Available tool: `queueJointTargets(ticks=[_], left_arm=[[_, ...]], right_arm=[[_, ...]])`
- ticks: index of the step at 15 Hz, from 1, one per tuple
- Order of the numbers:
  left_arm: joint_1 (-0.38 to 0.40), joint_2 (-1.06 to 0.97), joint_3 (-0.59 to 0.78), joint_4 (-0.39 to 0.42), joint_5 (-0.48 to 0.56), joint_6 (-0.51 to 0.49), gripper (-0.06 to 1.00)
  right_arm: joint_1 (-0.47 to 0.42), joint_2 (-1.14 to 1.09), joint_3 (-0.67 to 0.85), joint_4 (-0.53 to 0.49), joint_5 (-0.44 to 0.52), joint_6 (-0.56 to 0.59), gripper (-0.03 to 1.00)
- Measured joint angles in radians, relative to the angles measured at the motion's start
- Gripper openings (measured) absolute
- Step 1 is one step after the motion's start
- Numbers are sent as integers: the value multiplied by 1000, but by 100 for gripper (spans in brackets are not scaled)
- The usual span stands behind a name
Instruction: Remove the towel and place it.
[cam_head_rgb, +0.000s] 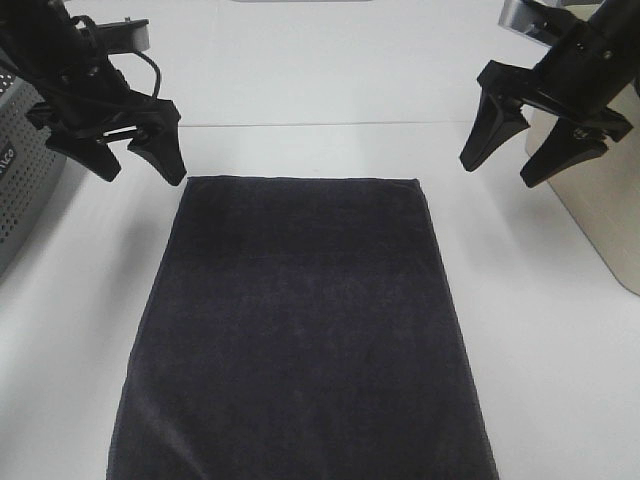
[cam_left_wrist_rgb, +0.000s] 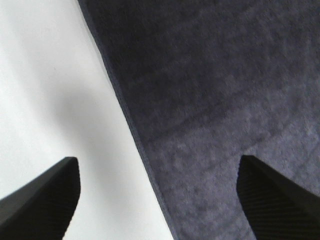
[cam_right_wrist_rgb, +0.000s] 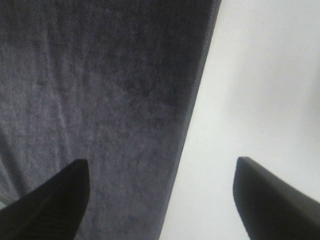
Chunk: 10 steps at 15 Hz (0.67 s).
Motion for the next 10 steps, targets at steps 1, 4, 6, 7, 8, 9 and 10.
queueJointTargets(ticks=[1,4,6,7,8,9,10], left_arm=[[7,46,-47,0,-2,0,81],[45,187,-193,-28,-17,4,81],[62,253,-258,-57,-21,19,81],[66,328,-333,-88,-13,39,81],[66,361,-363,-96,-4,47,81],[66,386,-385,-102,1,54,81],[66,413,-410,-107,1,57,81]], right_arm=[[0,73,-77,1,5,-7,78],[0,262,-310,2,38,-11,78],[0,376,-463,6,65,-14,78],[0,448,-565,16,73,-14,78],[0,493,-630,31,74,-14,78],[0,528,-678,53,75,-14,78],[0,562,-713,70,77,-14,78]])
